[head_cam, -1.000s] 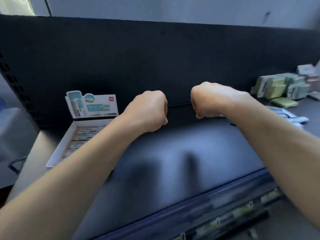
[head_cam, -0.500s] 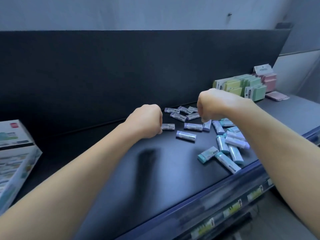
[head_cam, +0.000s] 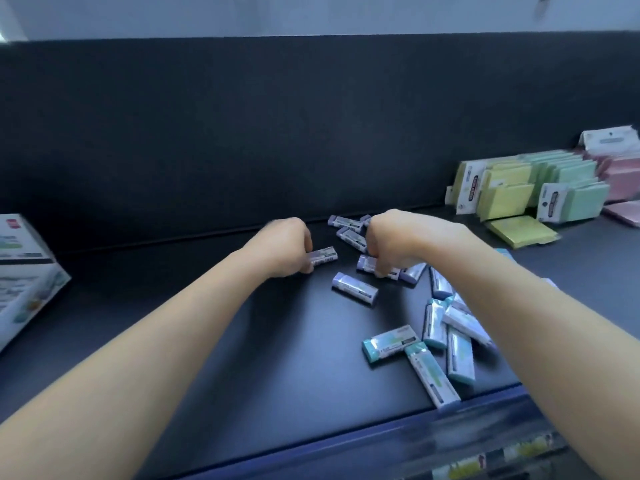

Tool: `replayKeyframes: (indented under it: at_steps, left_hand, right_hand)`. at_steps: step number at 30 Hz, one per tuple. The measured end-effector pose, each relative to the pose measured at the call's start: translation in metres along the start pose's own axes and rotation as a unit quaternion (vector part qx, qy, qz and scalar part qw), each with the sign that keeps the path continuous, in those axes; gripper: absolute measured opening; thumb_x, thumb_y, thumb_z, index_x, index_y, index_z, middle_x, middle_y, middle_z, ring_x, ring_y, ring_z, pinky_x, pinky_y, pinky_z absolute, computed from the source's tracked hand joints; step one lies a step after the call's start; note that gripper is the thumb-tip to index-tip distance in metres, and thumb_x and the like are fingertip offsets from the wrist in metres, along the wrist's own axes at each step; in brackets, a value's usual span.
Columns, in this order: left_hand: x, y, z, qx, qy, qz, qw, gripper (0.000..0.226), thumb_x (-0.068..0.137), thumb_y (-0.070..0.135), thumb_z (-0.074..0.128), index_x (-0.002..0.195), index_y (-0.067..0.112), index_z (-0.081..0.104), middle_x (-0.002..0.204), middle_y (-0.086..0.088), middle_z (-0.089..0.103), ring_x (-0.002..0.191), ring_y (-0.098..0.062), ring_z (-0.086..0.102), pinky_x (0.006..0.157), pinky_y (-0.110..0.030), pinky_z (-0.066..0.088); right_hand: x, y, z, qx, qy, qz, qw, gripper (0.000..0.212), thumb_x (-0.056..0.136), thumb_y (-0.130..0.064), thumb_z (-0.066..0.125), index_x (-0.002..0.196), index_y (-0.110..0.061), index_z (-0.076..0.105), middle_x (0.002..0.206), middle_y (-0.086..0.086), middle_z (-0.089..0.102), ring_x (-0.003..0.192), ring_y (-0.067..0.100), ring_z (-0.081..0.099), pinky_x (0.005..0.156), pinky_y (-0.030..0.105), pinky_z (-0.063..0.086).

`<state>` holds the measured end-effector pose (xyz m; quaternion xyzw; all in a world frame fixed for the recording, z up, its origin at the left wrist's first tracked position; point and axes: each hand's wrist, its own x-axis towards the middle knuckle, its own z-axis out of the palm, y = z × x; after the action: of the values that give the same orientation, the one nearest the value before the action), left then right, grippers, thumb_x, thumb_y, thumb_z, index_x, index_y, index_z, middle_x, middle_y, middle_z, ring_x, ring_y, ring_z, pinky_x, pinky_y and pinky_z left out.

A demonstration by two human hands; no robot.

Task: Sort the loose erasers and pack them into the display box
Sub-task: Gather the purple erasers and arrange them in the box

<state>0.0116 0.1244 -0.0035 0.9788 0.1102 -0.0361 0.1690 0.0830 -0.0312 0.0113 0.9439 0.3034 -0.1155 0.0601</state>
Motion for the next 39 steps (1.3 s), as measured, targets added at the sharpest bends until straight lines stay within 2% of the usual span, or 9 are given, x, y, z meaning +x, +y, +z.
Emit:
replayKeyframes:
  at_steps: [9,13,16,18,21,26,30,36,39]
  left_hand:
    - [-0.013,-0.014,-0.006,-0.078,0.033,0.02,0.996,0.018,0.071,0.011,0.072,0.087,0.015,0.062,0.075,0.004,0.057,0.065,-0.014,0.051,0.049,-0.024,0.037]
    - [-0.031,-0.038,-0.025,-0.133,0.062,0.037,0.989,0.012,0.074,0.012,0.07,0.086,0.014,0.068,0.077,0.003,0.062,0.066,-0.013,0.053,0.053,-0.023,0.039]
    - [-0.051,-0.066,-0.043,-0.173,0.075,0.043,0.981,0.011,0.075,0.009,0.067,0.084,0.014,0.07,0.076,0.002,0.064,0.066,-0.013,0.053,0.061,-0.025,0.042]
    - [-0.066,-0.092,-0.057,-0.188,0.085,0.042,0.978,0.011,0.076,0.007,0.064,0.082,0.013,0.069,0.068,0.005,0.06,0.061,-0.011,0.051,0.058,-0.023,0.04]
    - [-0.089,-0.137,-0.082,-0.197,0.116,0.03,0.973,0.011,0.076,0.005,0.063,0.081,0.013,0.068,0.067,0.004,0.06,0.059,-0.01,0.05,0.057,-0.023,0.04]
    - [-0.123,-0.222,-0.113,-0.215,0.172,-0.017,0.961,0.012,0.074,0.003,0.069,0.081,0.013,0.066,0.069,0.002,0.059,0.067,-0.015,0.056,0.069,-0.032,0.051]
    - [-0.146,-0.282,-0.127,-0.209,0.211,-0.077,0.952,0.016,0.074,0.008,0.074,0.082,0.013,0.062,0.075,0.002,0.062,0.068,-0.013,0.056,0.064,-0.027,0.048]
    - [-0.156,-0.331,-0.125,-0.193,0.207,-0.128,0.951,0.02,0.074,0.015,0.077,0.085,0.013,0.06,0.079,0.0,0.063,0.072,-0.014,0.059,0.064,-0.031,0.051]
    - [-0.156,-0.344,-0.119,-0.181,0.188,-0.125,0.957,0.017,0.076,0.017,0.076,0.082,0.016,0.059,0.078,0.002,0.062,0.071,-0.012,0.057,0.057,-0.025,0.044]
  right_hand:
    - [-0.009,-0.026,-0.018,0.025,0.025,-0.006,0.999,0.041,0.08,-0.014,0.061,0.053,-0.018,0.031,0.057,0.003,0.041,0.048,0.019,0.036,0.048,0.021,0.031]
    - [-0.008,-0.058,-0.039,0.027,0.064,-0.019,0.997,0.014,0.085,-0.02,0.056,0.075,-0.01,0.056,0.076,0.012,0.066,0.068,0.032,0.061,0.061,0.03,0.048]
    - [-0.009,-0.096,-0.053,0.025,0.101,-0.029,0.994,0.016,0.087,-0.025,0.059,0.092,-0.01,0.059,0.083,0.008,0.056,0.076,0.032,0.056,0.062,0.03,0.044]
    - [-0.01,-0.129,-0.063,0.027,0.121,-0.038,0.992,0.018,0.088,-0.028,0.059,0.096,-0.011,0.058,0.085,0.007,0.053,0.078,0.031,0.054,0.061,0.03,0.041]
    - [-0.008,-0.183,-0.076,0.031,0.149,-0.069,0.986,0.02,0.09,-0.03,0.057,0.096,-0.011,0.059,0.091,0.007,0.055,0.08,0.03,0.054,0.062,0.03,0.041]
    - [-0.002,-0.279,-0.091,0.054,0.184,-0.14,0.971,0.016,0.09,-0.027,0.061,0.097,-0.013,0.062,0.093,0.006,0.055,0.083,0.029,0.055,0.065,0.032,0.042]
    - [0.009,-0.342,-0.089,0.066,0.184,-0.184,0.963,0.014,0.088,-0.023,0.064,0.099,-0.014,0.064,0.095,0.005,0.056,0.085,0.027,0.055,0.067,0.032,0.044]
    - [0.032,-0.398,-0.074,0.06,0.171,-0.191,0.965,0.014,0.088,-0.013,0.06,0.101,-0.011,0.064,0.099,0.008,0.061,0.081,0.026,0.058,0.062,0.032,0.046]
    - [0.039,-0.413,-0.067,0.051,0.155,-0.191,0.968,0.012,0.09,-0.011,0.058,0.102,-0.011,0.06,0.098,0.007,0.059,0.077,0.023,0.055,0.059,0.031,0.044]
